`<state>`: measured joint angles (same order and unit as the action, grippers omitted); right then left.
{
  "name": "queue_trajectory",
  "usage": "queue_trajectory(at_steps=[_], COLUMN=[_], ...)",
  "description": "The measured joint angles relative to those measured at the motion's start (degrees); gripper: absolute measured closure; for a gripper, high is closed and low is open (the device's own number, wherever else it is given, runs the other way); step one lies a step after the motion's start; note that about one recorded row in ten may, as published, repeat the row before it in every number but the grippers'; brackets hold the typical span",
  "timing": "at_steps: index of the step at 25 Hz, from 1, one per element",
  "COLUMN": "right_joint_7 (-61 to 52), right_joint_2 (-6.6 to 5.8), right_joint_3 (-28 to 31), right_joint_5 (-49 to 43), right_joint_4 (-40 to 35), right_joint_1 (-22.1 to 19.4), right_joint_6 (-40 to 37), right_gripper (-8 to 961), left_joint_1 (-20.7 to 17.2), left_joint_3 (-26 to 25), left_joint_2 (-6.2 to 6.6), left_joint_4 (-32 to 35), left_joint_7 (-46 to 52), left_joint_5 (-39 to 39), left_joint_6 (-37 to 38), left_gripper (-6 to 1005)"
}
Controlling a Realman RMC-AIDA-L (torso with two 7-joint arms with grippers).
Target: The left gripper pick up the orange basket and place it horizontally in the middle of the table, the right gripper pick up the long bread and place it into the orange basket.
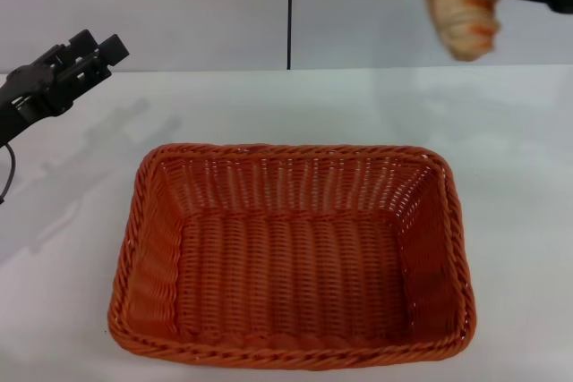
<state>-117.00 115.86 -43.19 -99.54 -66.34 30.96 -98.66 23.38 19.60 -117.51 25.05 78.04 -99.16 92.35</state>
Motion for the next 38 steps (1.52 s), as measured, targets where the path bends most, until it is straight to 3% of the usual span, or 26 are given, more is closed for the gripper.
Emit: queue_trajectory(at_steps=[4, 9, 16, 27, 30, 38], right_joint_7=[4.6, 6.8, 4.6, 4.6, 4.6, 5.3], right_joint_2=[0.22, 0.24, 0.50, 0.11, 0.20, 0.25], right_joint_3=[-6.8, -12.1, -13.1, -13.1, -12.9, -10.1], right_joint_5=[4.4, 3.4, -3.0, -3.0, -3.0, -2.4], right_joint_4=[7.1, 12.5, 15.3, 15.5, 15.5, 14.5], right_joint_1=[4.0, 7.0, 10.2, 9.2, 8.8, 5.9], right_joint_6=[-4.9, -5.0, -4.3, -4.5, -4.7, -5.2], right_gripper=[670, 680, 736, 517, 328, 328], left_joint_1=[0.0, 0.3, 0.8, 0.9, 1.0, 1.2], left_joint_3=[0.0, 0.0, 0.0, 0.2, 0.2, 0.3], left_joint_2=[0.00, -0.02, -0.08, -0.17, -0.17, -0.26], left_joint_4=[0.0, 0.0, -0.1, -0.3, -0.4, -0.4], left_joint_7=[0.0, 0.0, 0.0, -0.1, -0.1, -0.2], left_joint_5=[-0.2, 0.0, -0.3, -0.3, -0.3, -0.3], left_joint_6=[0.0, 0.0, -0.1, -0.2, -0.2, -0.2], left_gripper=[200, 200, 200, 200, 200, 200])
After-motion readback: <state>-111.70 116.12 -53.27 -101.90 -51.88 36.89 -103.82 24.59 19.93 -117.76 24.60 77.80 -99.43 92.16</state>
